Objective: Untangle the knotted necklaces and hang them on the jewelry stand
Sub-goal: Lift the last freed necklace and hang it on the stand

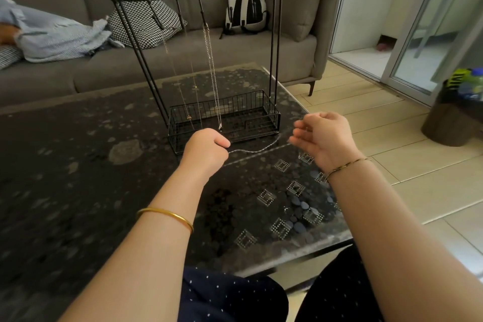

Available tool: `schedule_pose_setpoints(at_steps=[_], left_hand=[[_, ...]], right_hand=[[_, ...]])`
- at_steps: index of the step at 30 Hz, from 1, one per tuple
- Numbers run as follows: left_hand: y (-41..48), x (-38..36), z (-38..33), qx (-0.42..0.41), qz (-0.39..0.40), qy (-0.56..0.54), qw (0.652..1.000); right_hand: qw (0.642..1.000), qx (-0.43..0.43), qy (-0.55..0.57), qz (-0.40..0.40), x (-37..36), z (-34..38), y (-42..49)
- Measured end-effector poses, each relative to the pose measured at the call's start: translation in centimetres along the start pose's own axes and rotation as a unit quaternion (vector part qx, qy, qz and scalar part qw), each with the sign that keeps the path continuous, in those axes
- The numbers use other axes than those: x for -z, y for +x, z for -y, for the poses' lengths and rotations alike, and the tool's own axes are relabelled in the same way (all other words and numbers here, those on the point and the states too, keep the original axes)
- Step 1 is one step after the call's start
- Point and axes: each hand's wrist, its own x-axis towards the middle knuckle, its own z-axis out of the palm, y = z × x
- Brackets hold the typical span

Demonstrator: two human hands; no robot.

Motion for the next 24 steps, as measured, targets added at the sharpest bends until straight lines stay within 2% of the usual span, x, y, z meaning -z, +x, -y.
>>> schedule_pose_setpoints(at_steps=[4,6,8,11,14,16,19,24], left_hand=[[0.6,-0.2,0.5,0.048,-0.015,0.055,0.997],[0.8,-0.1,0.7,0.067,-0.028,0.034,0.997],[0.6,0.0,0.4,0.103,-0.018,-0.076,0.992],[0.1,0.6,-0.4,0.143,0.005,-0.248,0.958],[-0.3,1.0,-1.3,0.150,0.002,-0.319,0.936],[-0.4,1.0,-1.6,0.134,0.012,-0.318,0.939],[-1.0,0.8,-2.1,0.075,0.075,-0.288,0.952],[-1.9,-0.1,-2.8,-0.018,0.155,-0.224,0.962]], right_hand=[[1.000,-0.024,0.010,-0.011,0.5,-0.1,0.2],[0.999,-0.031,-0.006,-0.003,0.6,-0.1,0.2],[0.998,-0.045,-0.031,0.015,0.7,0.0,0.0],[0.994,-0.071,-0.065,0.056,0.7,-0.1,-0.1],[0.988,-0.095,-0.062,0.103,0.6,-0.1,-0.2],[0.985,-0.101,-0.047,0.128,0.4,-0.1,-0.3],[0.982,-0.096,-0.049,0.154,-0.1,0.1,-0.7],[0.984,-0.042,-0.062,0.163,-0.8,0.2,-1.2]])
